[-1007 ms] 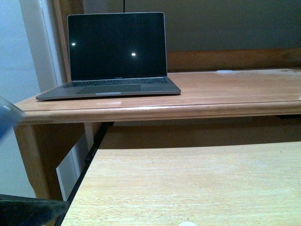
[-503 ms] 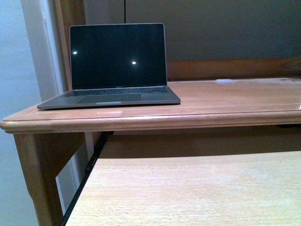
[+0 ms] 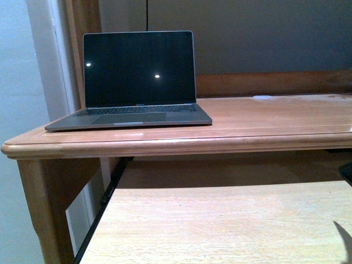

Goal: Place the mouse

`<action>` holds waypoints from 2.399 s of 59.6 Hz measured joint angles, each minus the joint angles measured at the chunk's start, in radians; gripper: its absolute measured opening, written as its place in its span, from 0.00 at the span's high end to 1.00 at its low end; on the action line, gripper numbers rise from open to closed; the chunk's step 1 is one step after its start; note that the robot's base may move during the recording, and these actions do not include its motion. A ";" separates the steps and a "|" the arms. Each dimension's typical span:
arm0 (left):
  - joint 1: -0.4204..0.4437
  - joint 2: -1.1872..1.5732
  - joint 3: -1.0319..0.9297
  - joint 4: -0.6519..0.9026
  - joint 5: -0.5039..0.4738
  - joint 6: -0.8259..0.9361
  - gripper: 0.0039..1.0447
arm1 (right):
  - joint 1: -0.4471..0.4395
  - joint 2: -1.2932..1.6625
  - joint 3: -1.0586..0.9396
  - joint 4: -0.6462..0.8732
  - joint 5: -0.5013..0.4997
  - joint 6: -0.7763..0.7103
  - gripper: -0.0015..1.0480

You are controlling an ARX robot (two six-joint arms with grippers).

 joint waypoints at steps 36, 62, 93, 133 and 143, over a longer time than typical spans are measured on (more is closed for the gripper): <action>0.047 -0.157 -0.053 -0.094 0.024 0.000 0.98 | -0.175 0.173 0.092 -0.071 -0.043 -0.173 0.07; 0.047 -0.335 -0.053 -0.278 0.024 0.000 0.95 | -0.233 0.249 0.128 -0.086 -0.077 -0.180 0.44; 0.047 -0.335 -0.053 -0.278 0.024 0.000 0.19 | -0.055 0.153 0.475 -0.281 -0.039 -0.042 0.45; 0.047 -0.335 -0.053 -0.278 0.024 0.002 0.07 | 0.100 0.835 1.104 -0.270 0.340 -0.035 0.45; 0.047 -0.335 -0.053 -0.278 0.024 0.002 0.07 | 0.100 0.883 1.113 -0.266 0.324 -0.033 0.28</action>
